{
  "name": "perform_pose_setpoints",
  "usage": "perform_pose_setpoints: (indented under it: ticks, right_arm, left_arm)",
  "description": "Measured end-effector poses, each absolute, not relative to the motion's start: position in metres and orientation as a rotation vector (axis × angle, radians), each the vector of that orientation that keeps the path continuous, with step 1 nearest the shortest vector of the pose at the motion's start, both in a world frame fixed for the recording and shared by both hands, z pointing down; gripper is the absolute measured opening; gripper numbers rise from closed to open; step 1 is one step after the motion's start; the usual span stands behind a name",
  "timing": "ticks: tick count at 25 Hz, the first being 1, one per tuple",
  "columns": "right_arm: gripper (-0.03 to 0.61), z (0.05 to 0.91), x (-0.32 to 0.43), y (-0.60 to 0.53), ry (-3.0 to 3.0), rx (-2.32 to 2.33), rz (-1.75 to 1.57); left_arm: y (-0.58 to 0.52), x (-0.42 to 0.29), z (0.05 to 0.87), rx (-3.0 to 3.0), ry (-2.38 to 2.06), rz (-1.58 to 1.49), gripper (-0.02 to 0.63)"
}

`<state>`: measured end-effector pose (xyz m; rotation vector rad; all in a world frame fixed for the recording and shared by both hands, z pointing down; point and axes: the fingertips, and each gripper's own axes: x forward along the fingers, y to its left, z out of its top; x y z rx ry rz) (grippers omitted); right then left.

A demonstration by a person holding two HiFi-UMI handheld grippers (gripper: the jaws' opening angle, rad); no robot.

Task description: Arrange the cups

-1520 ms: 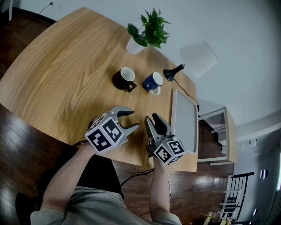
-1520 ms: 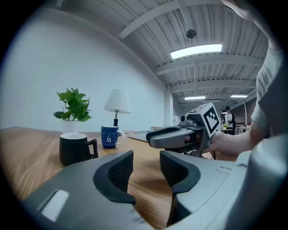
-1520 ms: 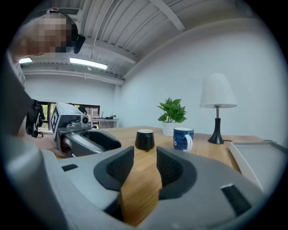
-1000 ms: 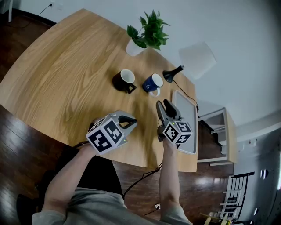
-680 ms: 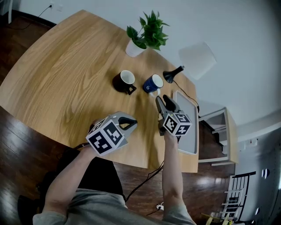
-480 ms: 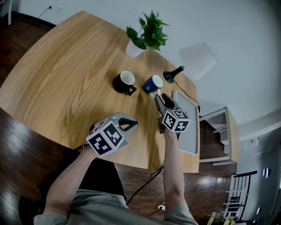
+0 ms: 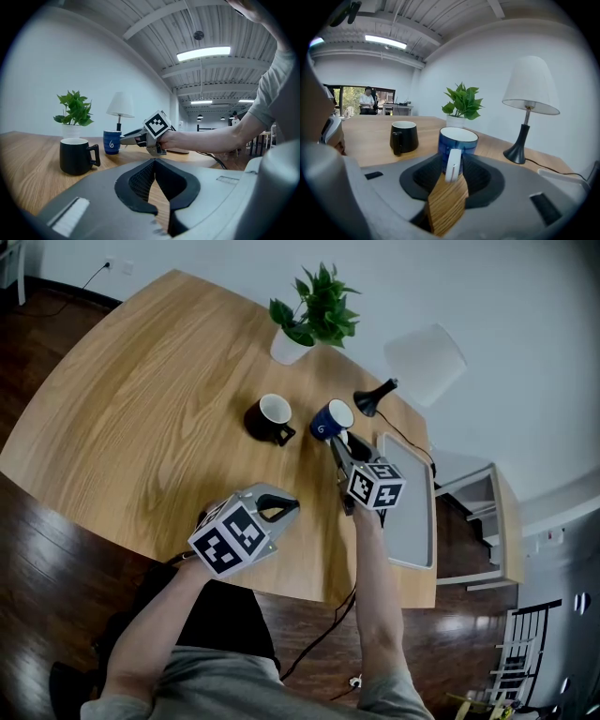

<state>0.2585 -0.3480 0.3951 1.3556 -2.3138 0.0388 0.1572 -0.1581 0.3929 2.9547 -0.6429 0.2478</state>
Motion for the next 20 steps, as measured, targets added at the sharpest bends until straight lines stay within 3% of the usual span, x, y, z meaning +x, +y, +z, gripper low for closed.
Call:
perform_pose_setpoints:
  ticks: [5,13,20]
  right_arm:
    - [0.077,0.394,0.263,-0.348,-2.296,1.368,0.021]
    - [0.075,0.372,0.260,-0.332,-2.407,1.409,0.102]
    - [0.075,0.310,0.373,-0.310,-2.420,1.669,0.107]
  left_arm:
    - [-0.158,0.156,0.391,2.962,-0.637,0.243,0.009]
    - [-0.159,0.145,0.395,2.950,-0.658,0.242,0.009]
    - [-0.160,0.154,0.393,2.959,-0.646,0.246,0.009]
